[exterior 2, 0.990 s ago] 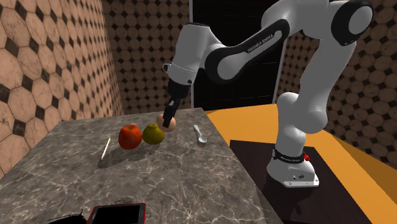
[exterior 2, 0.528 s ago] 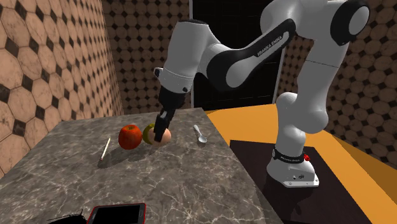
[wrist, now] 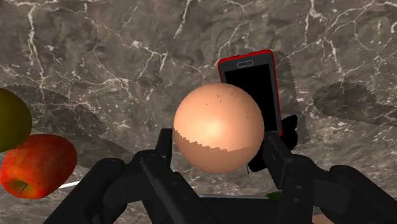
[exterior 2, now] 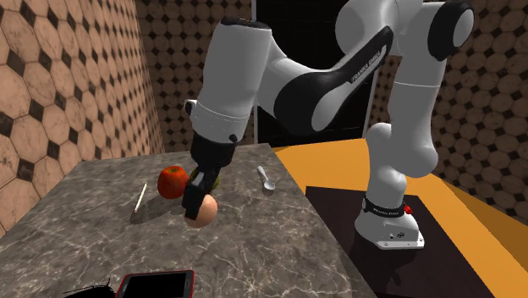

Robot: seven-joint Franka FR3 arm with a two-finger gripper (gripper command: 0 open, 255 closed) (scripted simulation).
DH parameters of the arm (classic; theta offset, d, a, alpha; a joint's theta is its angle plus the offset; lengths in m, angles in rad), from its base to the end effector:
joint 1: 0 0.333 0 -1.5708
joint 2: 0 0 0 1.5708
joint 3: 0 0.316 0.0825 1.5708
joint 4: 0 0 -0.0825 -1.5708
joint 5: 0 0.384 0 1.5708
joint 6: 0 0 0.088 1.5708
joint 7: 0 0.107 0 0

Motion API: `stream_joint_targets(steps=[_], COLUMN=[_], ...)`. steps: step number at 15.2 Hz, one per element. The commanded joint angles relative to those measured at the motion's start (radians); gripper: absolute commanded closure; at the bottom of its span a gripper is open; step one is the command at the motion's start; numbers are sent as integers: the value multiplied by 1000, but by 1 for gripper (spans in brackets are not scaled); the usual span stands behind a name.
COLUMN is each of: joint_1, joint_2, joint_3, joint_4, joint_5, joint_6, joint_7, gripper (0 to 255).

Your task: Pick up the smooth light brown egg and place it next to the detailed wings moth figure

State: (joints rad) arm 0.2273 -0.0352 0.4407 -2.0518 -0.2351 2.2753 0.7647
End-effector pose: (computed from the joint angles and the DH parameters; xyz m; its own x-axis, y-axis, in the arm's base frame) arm 0.4471 0.3481 0.4784 0.9454 0.0328 0.3244 0.0348 -0.9994 -0.0002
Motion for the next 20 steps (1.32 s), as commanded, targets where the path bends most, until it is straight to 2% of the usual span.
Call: stream_joint_targets(steps=[1,6,10,20], joint_1=[23,98,188,193], joint_2=[55,207,347,383], joint_3=[29,72,84,65], joint_4=[62,242,422,338], joint_5=[-44,-150,-233,-278], joint_6=[-25,-109,-196,-88], joint_7=[72,210,299,351], gripper=[255,255,255,255])
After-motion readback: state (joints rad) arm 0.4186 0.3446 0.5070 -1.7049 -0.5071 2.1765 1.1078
